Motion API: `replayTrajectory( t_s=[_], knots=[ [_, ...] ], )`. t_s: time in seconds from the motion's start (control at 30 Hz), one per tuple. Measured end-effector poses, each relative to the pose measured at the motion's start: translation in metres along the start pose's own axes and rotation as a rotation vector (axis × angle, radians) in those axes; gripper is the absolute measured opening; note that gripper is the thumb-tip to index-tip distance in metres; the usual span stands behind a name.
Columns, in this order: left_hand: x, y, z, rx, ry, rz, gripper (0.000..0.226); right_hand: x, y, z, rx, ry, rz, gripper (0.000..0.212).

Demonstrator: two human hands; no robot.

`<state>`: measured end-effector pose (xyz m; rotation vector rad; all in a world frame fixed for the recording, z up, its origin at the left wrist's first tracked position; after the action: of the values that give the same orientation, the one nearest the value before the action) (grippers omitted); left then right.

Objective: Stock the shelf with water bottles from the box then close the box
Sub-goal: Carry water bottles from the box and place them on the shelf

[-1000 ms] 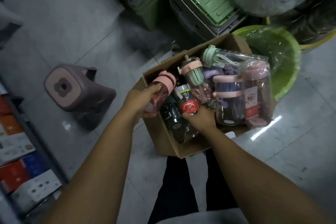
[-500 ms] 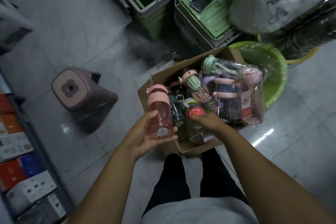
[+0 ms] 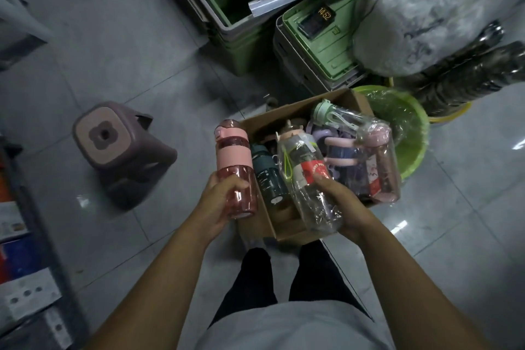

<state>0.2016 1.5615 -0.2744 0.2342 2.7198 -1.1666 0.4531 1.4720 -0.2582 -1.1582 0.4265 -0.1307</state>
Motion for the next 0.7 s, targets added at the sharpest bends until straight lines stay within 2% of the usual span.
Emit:
replayTrajectory(
  t_s=[0.07, 0.2, 0.4, 0.6, 0.7],
  knots=[
    [-0.003, -0.005, -0.005, -0.025, 0.007, -0.019, 0.089, -0.011, -0.009, 0.013, 0.042, -0.018, 0.017, 0.06],
    [-0.01, -0.028, -0.018, -0.099, 0.009, -0.147, 0.061, -0.031, -0.026, 0.039, 0.13, -0.113, 0.039, 0.052],
    [-0.014, -0.118, -0.025, -0.367, -0.03, -0.363, 0.075, -0.059, -0.062, 0.055, 0.255, -0.273, 0.128, 0.065],
    [-0.003, -0.255, 0.016, -0.641, -0.259, -0.796, 0.094, -0.127, -0.123, 0.039, 0.353, -0.543, 0.314, 0.096],
    [0.011, -0.329, 0.038, -0.746, -0.379, -0.965, 0.088, -0.183, -0.163, 0.008, 0.425, -0.682, 0.451, 0.088]
  ],
)
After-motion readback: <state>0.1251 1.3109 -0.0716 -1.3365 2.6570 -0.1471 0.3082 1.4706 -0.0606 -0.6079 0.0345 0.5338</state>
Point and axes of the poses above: each hand's wrist, its own y-axis towards the middle knuckle, its own x-axis out of the back of the hand, z = x × y, the point moved 2 cm from there along y, towards the middle knuckle, and after that the axes turned 14 degrees about -x, right-handed, at the moved point
